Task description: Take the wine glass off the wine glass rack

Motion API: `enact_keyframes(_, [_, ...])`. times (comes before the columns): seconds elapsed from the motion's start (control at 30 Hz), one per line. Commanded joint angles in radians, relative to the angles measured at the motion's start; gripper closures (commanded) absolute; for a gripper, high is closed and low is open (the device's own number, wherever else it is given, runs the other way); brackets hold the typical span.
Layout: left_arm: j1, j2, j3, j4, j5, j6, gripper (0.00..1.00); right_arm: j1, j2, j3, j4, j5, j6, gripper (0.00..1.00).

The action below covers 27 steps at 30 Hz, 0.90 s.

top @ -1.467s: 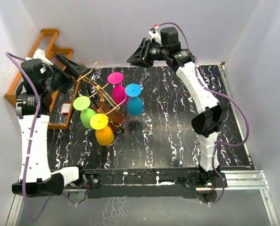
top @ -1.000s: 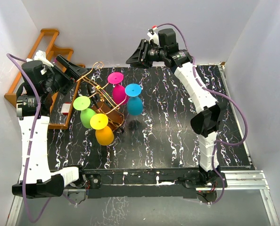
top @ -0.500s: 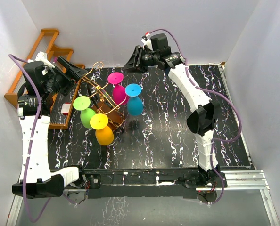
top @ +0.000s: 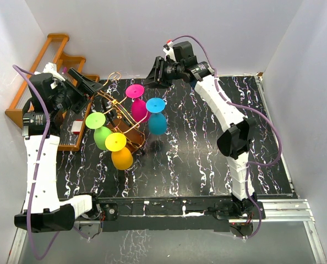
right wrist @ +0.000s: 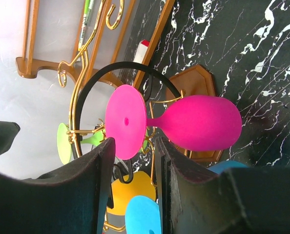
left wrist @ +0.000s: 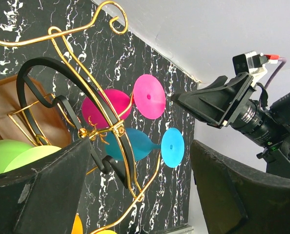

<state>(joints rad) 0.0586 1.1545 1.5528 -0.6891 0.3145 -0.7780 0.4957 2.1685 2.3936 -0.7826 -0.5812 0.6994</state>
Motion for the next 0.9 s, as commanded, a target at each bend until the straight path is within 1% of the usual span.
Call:
enact_keyframes(0.0, [-0.003,-0.034,-0.011,0.009,0.003,0.005,0.2,0.01,0.022,0.046,0.023,0.015,-0.025,0.59])
enact_keyframes(0.37, [-0.002,-0.033,-0.02,0.013,0.004,0.006,0.2,0.028,0.05,0.065,0.024,0.011,-0.025,0.59])
enact_keyframes(0.7, [-0.002,-0.036,-0.025,0.015,-0.002,0.006,0.21,0.04,0.057,0.073,0.067,-0.011,-0.004,0.61])
enact_keyframes(0.77, [-0.002,-0.035,-0.026,0.017,-0.002,0.007,0.21,0.041,0.058,0.073,0.073,-0.016,0.001,0.63])
enact_keyframes(0.87, [-0.003,-0.035,-0.028,0.017,-0.003,0.006,0.21,0.042,0.06,0.073,0.08,-0.026,0.007,0.72])
